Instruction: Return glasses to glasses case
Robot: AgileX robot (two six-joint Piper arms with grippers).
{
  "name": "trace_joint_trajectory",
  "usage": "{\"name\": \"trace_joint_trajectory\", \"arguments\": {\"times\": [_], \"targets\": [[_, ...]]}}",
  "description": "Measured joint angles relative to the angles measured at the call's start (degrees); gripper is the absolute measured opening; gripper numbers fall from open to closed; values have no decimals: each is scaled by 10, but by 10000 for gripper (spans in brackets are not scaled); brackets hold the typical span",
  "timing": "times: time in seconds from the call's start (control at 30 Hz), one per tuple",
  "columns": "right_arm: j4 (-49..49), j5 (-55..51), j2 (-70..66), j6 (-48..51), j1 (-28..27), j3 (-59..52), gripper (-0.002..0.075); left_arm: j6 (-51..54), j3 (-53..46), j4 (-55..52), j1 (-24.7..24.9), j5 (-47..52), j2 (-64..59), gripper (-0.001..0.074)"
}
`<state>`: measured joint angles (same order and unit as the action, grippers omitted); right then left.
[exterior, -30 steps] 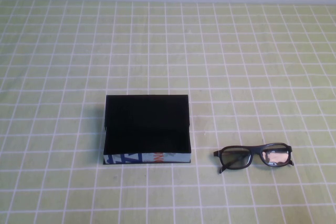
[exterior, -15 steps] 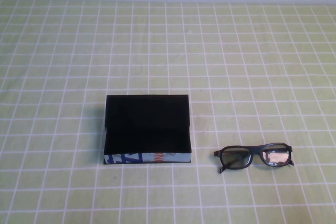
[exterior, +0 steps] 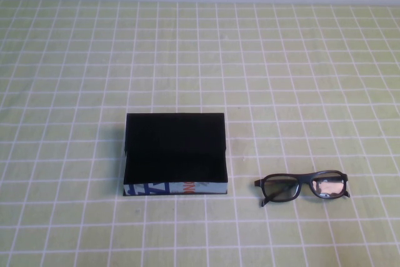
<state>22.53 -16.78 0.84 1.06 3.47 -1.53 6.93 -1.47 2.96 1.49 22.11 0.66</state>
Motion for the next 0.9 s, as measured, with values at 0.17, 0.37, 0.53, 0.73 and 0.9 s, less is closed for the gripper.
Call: {"name": "trace_joint_trajectory", "arguments": {"times": [0.17, 0.37, 0.53, 0.73, 0.9], "targets": [[136, 96, 0, 0, 0, 0, -11, 0, 0, 0, 0, 0, 0, -2], [250, 151, 0, 0, 0, 0, -11, 0, 0, 0, 0, 0, 0, -2], [263, 24, -11, 0, 0, 42, -11, 0, 0, 0, 0, 0, 0, -2], [168, -171, -149, 0, 0, 180, -11, 0, 0, 0, 0, 0, 0, -2], [95, -328, -298, 33, 0, 279, -11, 0, 0, 0, 0, 0, 0, -2]]}}
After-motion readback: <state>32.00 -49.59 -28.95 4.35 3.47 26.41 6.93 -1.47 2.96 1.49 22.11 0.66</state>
